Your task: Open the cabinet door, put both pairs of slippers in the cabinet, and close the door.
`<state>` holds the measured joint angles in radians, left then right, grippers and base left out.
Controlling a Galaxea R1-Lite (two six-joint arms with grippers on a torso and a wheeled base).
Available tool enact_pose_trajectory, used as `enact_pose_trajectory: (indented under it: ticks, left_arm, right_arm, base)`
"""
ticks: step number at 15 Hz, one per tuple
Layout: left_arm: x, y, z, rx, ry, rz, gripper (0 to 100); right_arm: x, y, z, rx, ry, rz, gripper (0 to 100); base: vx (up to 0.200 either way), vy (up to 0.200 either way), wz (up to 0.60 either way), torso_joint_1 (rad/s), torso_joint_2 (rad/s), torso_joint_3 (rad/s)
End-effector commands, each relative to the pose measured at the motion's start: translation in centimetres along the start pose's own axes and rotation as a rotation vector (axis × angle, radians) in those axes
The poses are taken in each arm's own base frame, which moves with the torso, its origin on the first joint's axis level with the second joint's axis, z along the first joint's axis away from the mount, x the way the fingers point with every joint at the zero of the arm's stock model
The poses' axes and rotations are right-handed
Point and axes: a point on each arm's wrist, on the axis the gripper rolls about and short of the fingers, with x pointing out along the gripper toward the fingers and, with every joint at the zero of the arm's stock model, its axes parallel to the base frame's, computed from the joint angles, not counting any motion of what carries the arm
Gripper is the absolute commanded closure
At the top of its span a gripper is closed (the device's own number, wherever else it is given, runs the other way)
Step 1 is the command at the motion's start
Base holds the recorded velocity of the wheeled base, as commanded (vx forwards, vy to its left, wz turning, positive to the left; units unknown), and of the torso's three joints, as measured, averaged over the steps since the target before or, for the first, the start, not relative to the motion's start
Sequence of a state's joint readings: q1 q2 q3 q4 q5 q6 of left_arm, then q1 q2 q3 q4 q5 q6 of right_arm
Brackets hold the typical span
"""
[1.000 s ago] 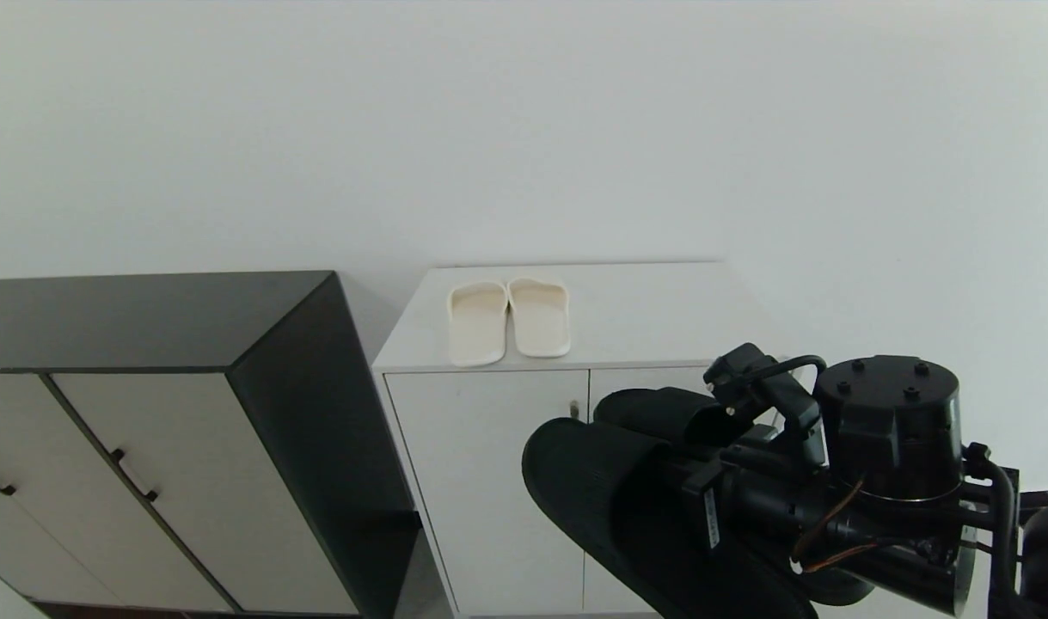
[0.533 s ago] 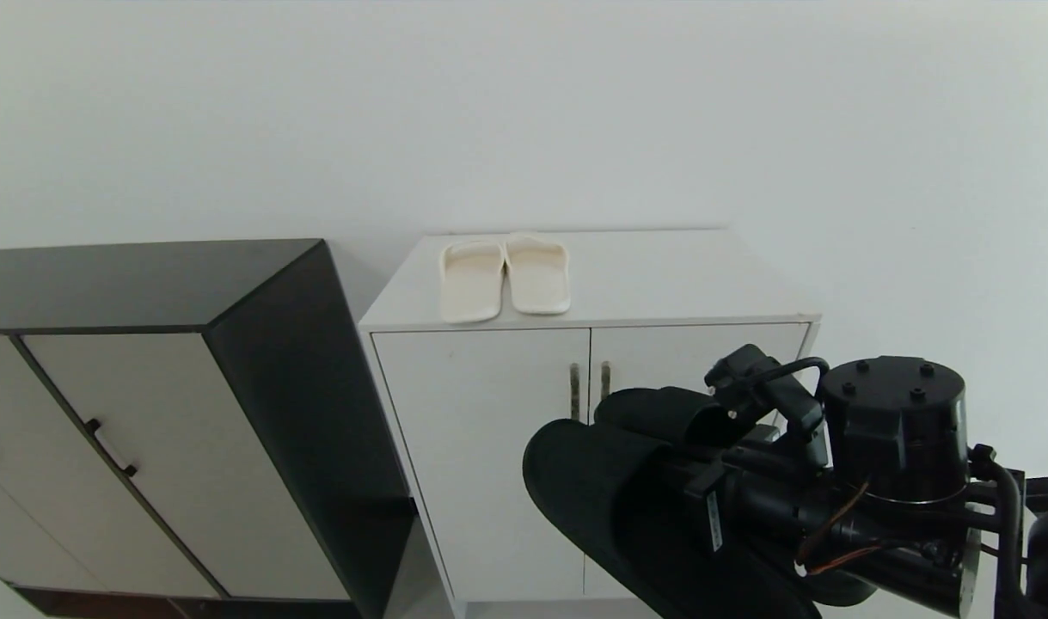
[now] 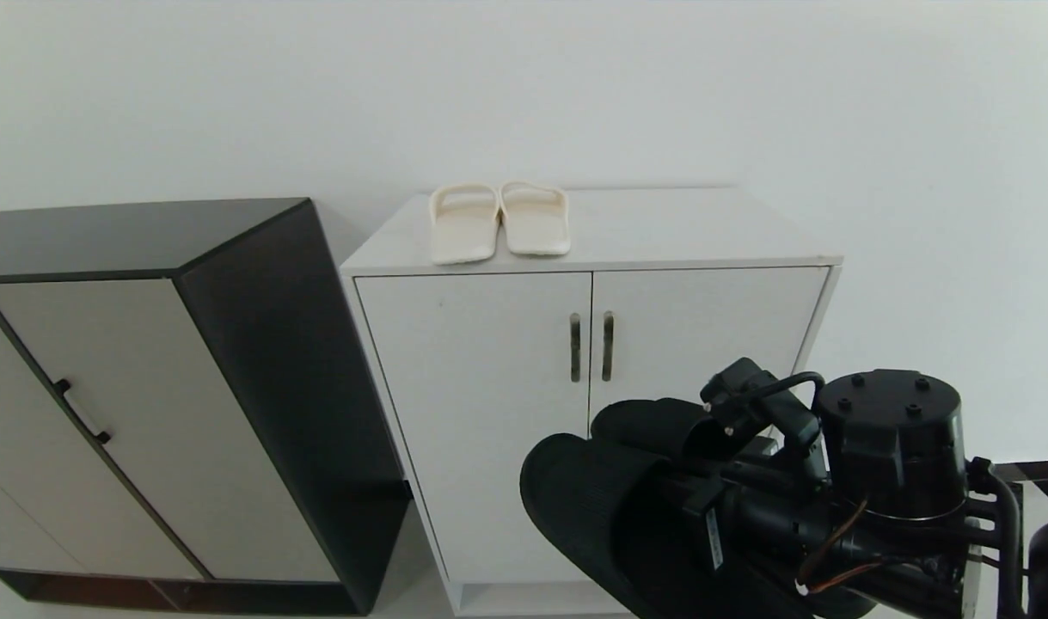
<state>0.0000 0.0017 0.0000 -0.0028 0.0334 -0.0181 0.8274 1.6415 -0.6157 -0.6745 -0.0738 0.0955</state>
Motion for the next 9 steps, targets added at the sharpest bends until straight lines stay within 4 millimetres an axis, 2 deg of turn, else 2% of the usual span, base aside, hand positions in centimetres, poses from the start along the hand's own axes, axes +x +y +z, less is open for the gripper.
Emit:
enact_pose_trajectory:
  ticks: [1,9]
  left_arm:
    - [0.0,0.0,0.0,0.0,0.0,-0.003,0]
    - [0.0,-0.1,0.0,0.052,0.004,-0.047,0]
  right_arm:
    - [0.1,0.1,-0.2,-0.003,0.008,0.005,100]
    - [0.2,0.0,-1.2,0.001,-0.027,0.003,100]
  base:
    - [0.0,0.0,0.0,-0.159,0.49,0.33]
    - [0.0,0.0,0.0,-0.121,0.46,0.34]
